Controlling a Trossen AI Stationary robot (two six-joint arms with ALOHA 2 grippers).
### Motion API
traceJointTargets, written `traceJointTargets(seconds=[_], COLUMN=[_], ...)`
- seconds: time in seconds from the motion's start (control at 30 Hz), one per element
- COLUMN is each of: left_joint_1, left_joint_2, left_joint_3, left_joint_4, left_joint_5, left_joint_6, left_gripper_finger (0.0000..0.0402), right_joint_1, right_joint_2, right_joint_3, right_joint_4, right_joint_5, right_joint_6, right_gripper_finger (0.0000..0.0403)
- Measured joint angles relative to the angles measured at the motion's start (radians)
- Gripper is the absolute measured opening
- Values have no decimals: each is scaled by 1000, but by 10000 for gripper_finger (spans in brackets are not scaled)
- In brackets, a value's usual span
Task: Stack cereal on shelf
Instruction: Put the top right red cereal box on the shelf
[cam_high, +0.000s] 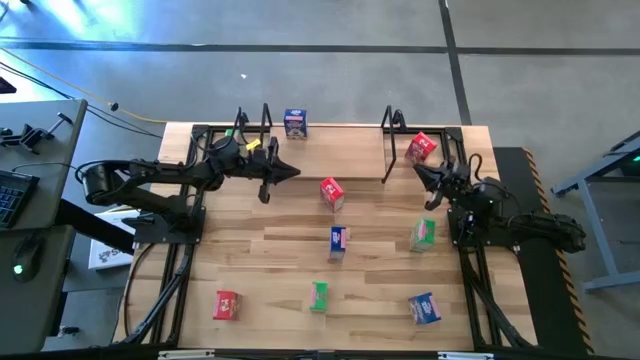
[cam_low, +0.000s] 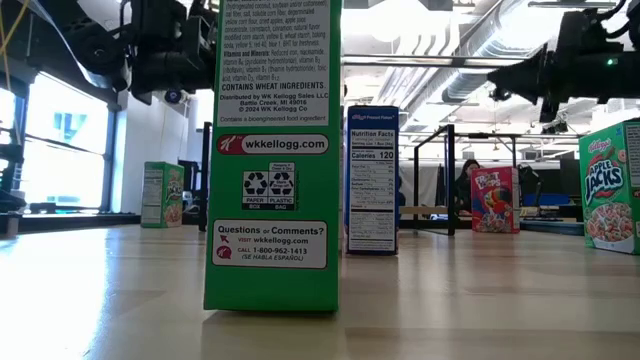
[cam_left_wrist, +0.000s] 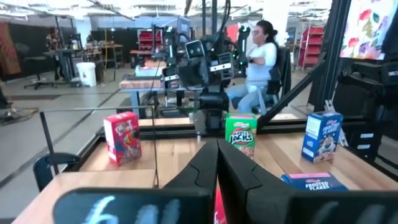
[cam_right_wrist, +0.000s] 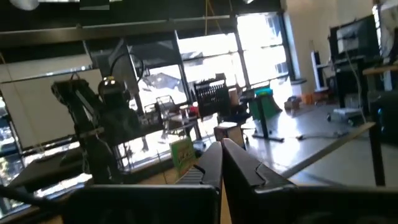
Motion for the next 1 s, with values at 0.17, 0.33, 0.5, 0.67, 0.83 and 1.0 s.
traceJointTargets(seconds=[0.17,0.33,0.5,0.67,0.83,1.0], left_joint_1=[0,0,0,0,0,0], left_joint_2=[0,0,0,0,0,0], left_joint_3=[0,0,0,0,0,0], left_joint_4=[-3,-3,-7,-8,-24,-39], left_joint_5=[0,-4,-5,-5,-6,-7], left_joint_6=[3,26,27,38,44,54], left_gripper_finger=[1,1,1,1,3,3], right_joint_1=[0,0,-7,-66,-167,-280], right_joint_2=[-1,71,260,485,681,848], right_joint_3=[16,136,326,512,661,790], right_joint_4=[75,-23,-231,-494,-738,-868], right_joint_5=[121,229,298,334,302,146], right_joint_6=[35,-4,-42,-4,100,111], right_gripper_finger=[0,14,85,185,269,295])
